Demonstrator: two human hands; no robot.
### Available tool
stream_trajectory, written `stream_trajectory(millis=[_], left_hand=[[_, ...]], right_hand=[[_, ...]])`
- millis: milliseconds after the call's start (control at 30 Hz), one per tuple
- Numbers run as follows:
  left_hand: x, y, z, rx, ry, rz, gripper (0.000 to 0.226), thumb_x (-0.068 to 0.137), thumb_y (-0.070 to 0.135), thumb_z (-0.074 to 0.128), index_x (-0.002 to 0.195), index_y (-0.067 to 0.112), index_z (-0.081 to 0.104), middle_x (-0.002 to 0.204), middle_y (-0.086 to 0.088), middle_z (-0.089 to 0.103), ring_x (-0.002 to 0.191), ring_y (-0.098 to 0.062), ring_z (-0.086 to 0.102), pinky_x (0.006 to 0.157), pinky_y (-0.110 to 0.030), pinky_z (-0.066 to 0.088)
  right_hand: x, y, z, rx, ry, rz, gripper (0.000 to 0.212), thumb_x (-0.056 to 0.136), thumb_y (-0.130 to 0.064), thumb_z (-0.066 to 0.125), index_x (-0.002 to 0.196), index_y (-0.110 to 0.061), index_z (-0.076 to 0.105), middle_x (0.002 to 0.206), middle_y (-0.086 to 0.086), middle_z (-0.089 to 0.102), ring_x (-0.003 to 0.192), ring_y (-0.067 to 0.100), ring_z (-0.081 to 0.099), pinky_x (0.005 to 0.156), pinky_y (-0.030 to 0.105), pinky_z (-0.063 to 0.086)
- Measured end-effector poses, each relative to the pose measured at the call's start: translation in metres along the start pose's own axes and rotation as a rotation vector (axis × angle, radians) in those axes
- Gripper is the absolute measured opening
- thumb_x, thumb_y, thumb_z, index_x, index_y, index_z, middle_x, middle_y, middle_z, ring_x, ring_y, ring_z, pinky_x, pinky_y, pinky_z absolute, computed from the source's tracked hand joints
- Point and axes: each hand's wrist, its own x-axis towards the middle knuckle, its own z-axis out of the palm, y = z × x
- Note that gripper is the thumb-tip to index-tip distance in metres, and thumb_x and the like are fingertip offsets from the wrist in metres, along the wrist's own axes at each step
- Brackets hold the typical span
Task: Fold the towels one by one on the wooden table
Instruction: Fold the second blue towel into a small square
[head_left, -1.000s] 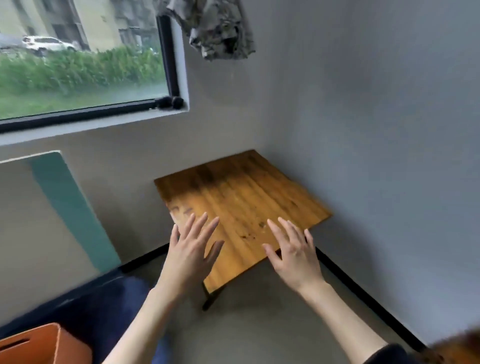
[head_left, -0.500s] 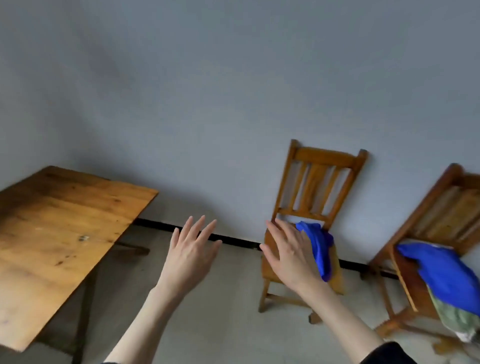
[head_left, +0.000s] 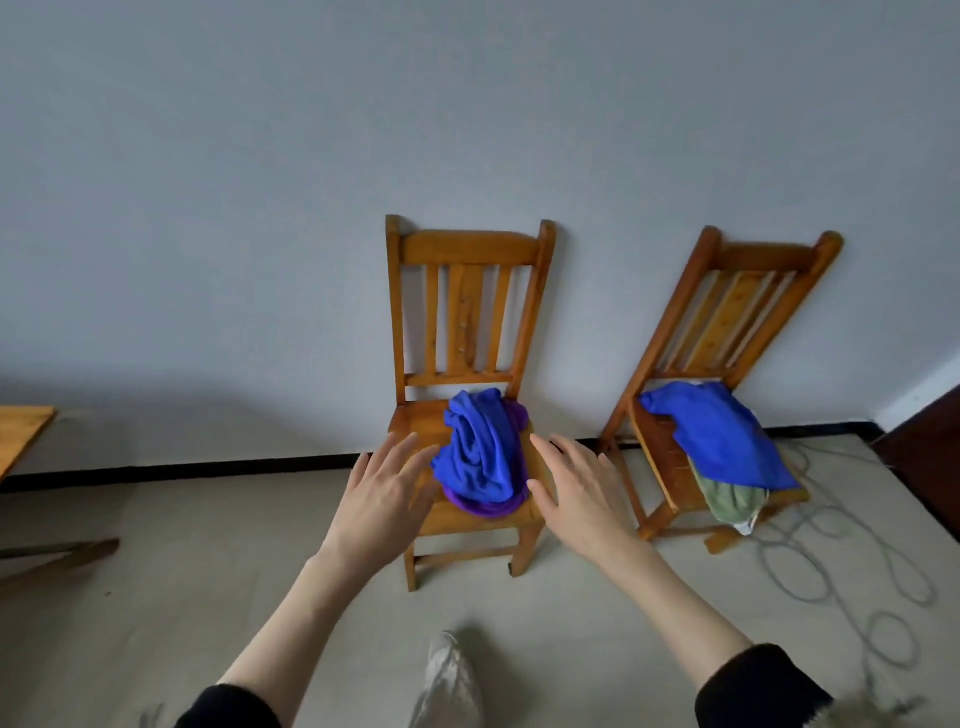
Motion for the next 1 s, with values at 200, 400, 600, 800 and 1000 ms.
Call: stream_trajectory(millis=[200, 400, 600, 800, 1000], left_hand=[[0.076, -0.033, 0.086, -0.018, -0.175, -0.059, 0.044, 0.097, 0.033, 0.040, 0.140, 0.028, 0.036, 0.151, 0.005, 0.027, 0.143, -0.015, 0.015, 0.112, -0.031, 0.014], [0.130, -0.068, 0.177, -0.034, -0.348, -0.175, 0.044, 0.093, 0.017, 0.046, 0.136, 0.024, 0.043, 0.145, 0.003, 0.037, 0.136, -0.014, 0.030, 0.107, -0.030, 0.025], [0.163, -0.086, 0.275, 0.037, -0.431, -0.299, 0.048, 0.091, 0.007, 0.045, 0.136, 0.022, 0.042, 0.140, -0.001, 0.041, 0.123, -0.023, 0.041, 0.098, -0.034, 0.034], [0.195, -0.100, 0.358, 0.157, -0.416, -0.051, 0.042, 0.061, -0.005, 0.074, 0.100, 0.008, 0.069, 0.105, -0.015, 0.064, 0.096, -0.031, 0.062, 0.071, -0.034, 0.050], [0.204, -0.117, 0.412, 0.312, -0.406, -0.016, 0.039, 0.055, 0.012, 0.082, 0.092, 0.018, 0.072, 0.099, -0.008, 0.067, 0.090, -0.029, 0.064, 0.072, -0.032, 0.052]], right_hand=[[0.092, 0.045, 0.062, 0.030, -0.160, 0.033, 0.052, 0.095, -0.037, 0.039, 0.144, -0.024, 0.025, 0.146, 0.000, 0.034, 0.132, 0.018, 0.034, 0.105, 0.042, 0.032], [0.163, 0.083, 0.159, 0.025, -0.358, -0.021, 0.049, 0.096, -0.034, 0.038, 0.142, -0.023, 0.028, 0.141, -0.002, 0.039, 0.130, 0.017, 0.034, 0.104, 0.038, 0.031], [0.195, 0.126, 0.256, -0.029, -0.487, -0.119, 0.042, 0.093, -0.027, 0.043, 0.135, -0.020, 0.038, 0.128, 0.001, 0.048, 0.123, 0.022, 0.042, 0.097, 0.039, 0.035], [0.215, 0.145, 0.359, -0.019, -0.570, -0.195, 0.038, 0.094, -0.021, 0.044, 0.132, -0.017, 0.042, 0.123, 0.003, 0.050, 0.116, 0.024, 0.046, 0.097, 0.037, 0.032], [0.219, 0.154, 0.415, -0.033, -0.471, -0.158, 0.031, 0.082, -0.032, 0.065, 0.107, -0.013, 0.063, 0.105, 0.008, 0.058, 0.099, 0.029, 0.054, 0.077, 0.040, 0.041]])
